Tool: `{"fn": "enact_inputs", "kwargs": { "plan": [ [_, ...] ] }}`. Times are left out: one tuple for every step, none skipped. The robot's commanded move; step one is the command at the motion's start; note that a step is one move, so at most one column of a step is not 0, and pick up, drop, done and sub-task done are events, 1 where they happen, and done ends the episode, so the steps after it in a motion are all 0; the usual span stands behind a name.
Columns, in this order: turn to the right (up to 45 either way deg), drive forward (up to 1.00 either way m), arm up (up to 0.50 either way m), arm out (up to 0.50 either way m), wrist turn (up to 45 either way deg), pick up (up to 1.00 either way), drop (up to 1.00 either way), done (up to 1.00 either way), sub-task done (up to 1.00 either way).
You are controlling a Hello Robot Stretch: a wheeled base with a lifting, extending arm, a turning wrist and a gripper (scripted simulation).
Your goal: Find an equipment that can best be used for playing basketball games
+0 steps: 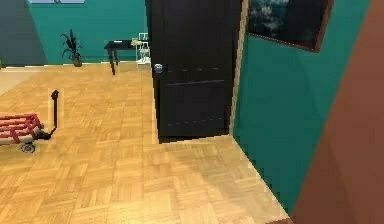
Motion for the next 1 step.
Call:
{"fn": "enact_inputs", "kwargs": {
  "plan": [
    [24.0, 0.00, 0.00, 0.00, 0.0, 0.00, 0.00, 0.00, 0.00]
  ]
}}
